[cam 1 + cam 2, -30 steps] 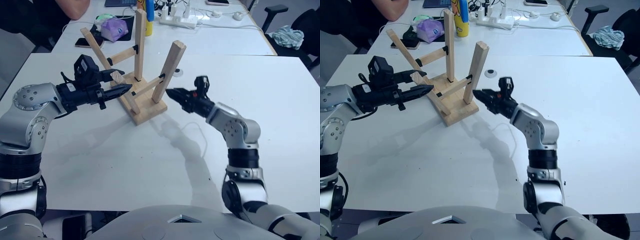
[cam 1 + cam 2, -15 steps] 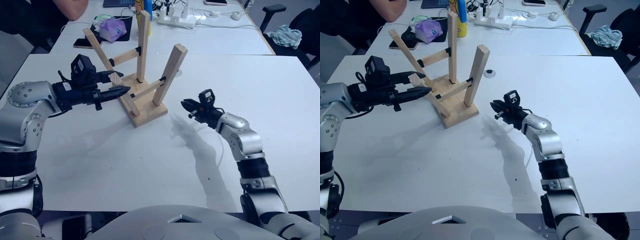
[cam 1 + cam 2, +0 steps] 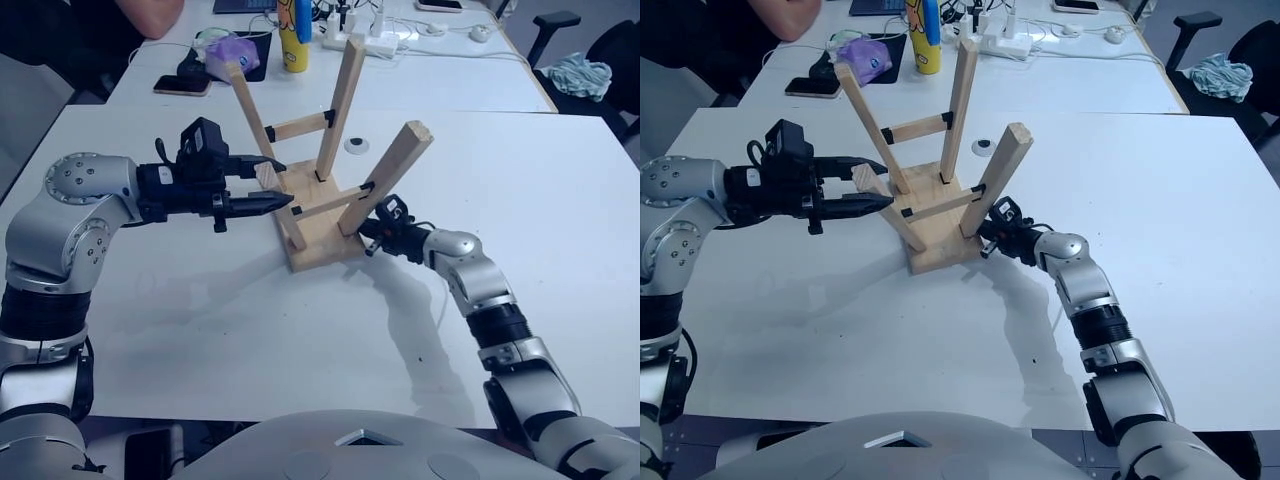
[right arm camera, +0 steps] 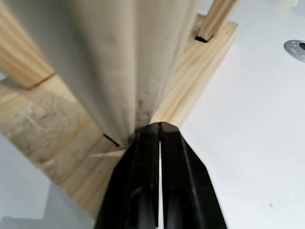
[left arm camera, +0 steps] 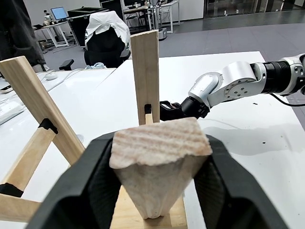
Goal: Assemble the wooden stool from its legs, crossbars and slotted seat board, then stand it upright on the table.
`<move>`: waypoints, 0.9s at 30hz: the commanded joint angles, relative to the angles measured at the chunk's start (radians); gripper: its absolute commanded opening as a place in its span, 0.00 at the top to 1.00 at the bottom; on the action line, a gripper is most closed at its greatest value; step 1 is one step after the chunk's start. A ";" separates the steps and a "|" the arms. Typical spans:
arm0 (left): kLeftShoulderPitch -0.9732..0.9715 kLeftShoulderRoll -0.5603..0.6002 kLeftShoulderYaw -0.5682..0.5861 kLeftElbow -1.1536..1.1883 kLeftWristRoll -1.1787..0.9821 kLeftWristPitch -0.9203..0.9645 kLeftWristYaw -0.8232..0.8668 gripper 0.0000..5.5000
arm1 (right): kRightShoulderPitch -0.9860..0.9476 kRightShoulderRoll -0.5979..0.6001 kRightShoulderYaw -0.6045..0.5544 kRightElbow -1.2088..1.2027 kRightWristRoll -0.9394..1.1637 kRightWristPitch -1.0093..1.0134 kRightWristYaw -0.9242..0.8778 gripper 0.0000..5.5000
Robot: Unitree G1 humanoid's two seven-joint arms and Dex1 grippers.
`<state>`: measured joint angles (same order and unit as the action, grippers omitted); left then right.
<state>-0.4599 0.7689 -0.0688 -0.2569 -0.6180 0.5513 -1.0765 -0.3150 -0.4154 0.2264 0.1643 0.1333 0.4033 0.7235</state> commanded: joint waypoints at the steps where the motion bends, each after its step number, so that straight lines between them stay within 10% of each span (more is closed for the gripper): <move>1: 0.073 -0.031 -0.071 -0.006 0.028 0.017 -0.011 0.63 | 0.149 -0.096 0.037 -0.130 -0.016 0.155 0.035 1.00; 11: 0.110 -0.100 0.103 -0.075 0.053 -0.110 0.154 0.32 | 0.236 -0.118 0.057 -0.266 -0.029 0.254 -0.062 1.00; 20: 0.403 0.069 0.415 -0.291 -0.136 0.109 0.146 0.30 | 0.327 -0.089 0.034 -0.371 0.025 0.362 -0.163 1.00; 27: 0.612 -0.288 0.501 -0.521 -0.128 0.012 0.567 0.30 | 0.413 -0.033 -0.089 -0.537 0.088 0.373 -0.257 1.00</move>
<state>0.0739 0.6023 0.4793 -0.6804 -0.7587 0.5865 -0.6282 0.0297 -0.4560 0.1571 -0.3640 0.2098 0.7070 0.4933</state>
